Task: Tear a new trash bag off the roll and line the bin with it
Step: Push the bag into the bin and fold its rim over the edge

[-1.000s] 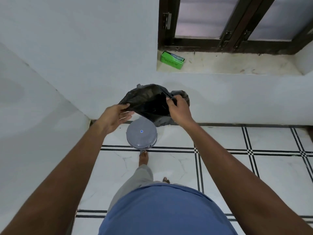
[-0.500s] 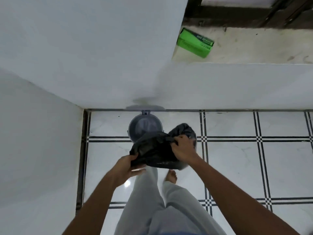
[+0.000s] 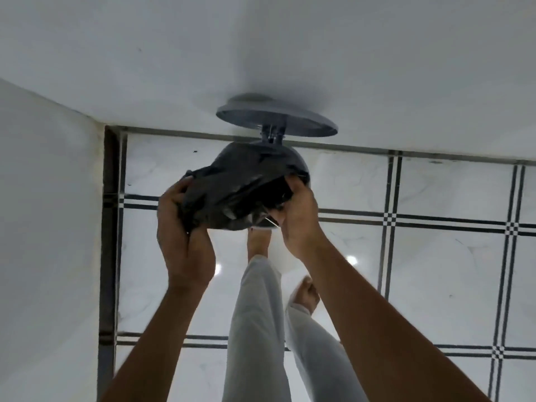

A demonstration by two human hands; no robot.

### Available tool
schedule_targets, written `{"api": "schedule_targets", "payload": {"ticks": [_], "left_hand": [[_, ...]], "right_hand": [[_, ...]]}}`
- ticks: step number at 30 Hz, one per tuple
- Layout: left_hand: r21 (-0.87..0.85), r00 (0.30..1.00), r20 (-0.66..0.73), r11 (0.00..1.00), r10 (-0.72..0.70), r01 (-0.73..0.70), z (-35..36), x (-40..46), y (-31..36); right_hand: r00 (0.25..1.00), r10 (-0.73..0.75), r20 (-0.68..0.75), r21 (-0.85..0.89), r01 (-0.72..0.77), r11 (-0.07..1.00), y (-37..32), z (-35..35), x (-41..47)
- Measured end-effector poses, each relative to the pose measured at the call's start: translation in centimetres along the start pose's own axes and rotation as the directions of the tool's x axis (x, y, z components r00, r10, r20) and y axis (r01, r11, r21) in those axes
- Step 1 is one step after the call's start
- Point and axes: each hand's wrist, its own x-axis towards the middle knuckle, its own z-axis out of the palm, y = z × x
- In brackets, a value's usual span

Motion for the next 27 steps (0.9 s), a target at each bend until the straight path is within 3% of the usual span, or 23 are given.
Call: {"api": "schedule_targets", "payload": {"ticks": [1,3,5,7,9,11,14,18,20,22,25,27], "left_hand": [[0.051,0.99,0.04,0.989,0.133,-0.135,0.8,0.7,-2.0],[0.074,0.97,0.136,0.975,0.2,-0.211,2.6,2.0,-6.5],[0.073,0.977,0.198,0.993,0.074,-0.09,4.6,2.4,-11.2],[0.049,0.95,0.266,0.987,-0.163,0.155,6.7,2.9,-15.3],[0.027,0.842,0.357,0.905,-0.405,0.424,9.6,4.5,-18.9],[0.177,0.714,0.378,0.803,-0.589,0.569,12.3,6.6,-21.6],[0.53,0.55,0.405,0.678,-0.73,0.51,16.3,9.7,-24.0],[0.718,0.445,0.422,0.591,-0.79,0.368,19.4,12.4,-24.7],[0.809,0.265,0.449,0.514,-0.853,0.284,19.8,12.8,-24.7],[0.79,0.126,0.484,0.494,-0.866,0.362,19.6,13.2,-24.8],[0.658,0.079,0.533,0.472,-0.842,0.587,18.3,13.5,-24.1],[0.455,0.059,0.628,0.428,-0.776,0.781,16.6,13.4,-22.9]], "right_hand": [[0.999,-0.049,-0.019,-0.019,0.048,0.999,0.4,-0.1,2.1],[0.991,-0.117,-0.07,-0.061,0.113,0.992,1.6,-1.1,5.1],[0.988,-0.111,-0.104,-0.065,0.104,0.992,3.1,-2.2,7.8],[0.992,-0.045,-0.122,-0.032,0.041,0.999,4.3,-2.9,9.7],[0.99,-0.055,-0.131,-0.095,0.042,0.995,6.1,-3.9,12.8],[0.985,-0.044,-0.164,-0.188,0.013,0.982,7.3,-4.1,15.1],[0.982,-0.06,-0.181,-0.4,-0.018,0.916,9.1,-3.9,18.4],[0.981,-0.138,-0.139,-0.577,0.033,0.816,10.1,-4.3,20.8],[0.975,-0.171,-0.14,-0.614,0.05,0.788,10.0,-4.8,21.3],[0.968,-0.201,-0.148,-0.647,0.059,0.76,9.6,-5.1,21.3],[0.949,-0.252,-0.19,-0.652,0.07,0.755,8.5,-6.2,20.4],[0.94,-0.261,-0.221,-0.624,0.069,0.778,7.2,-7.1,19.6]]}}
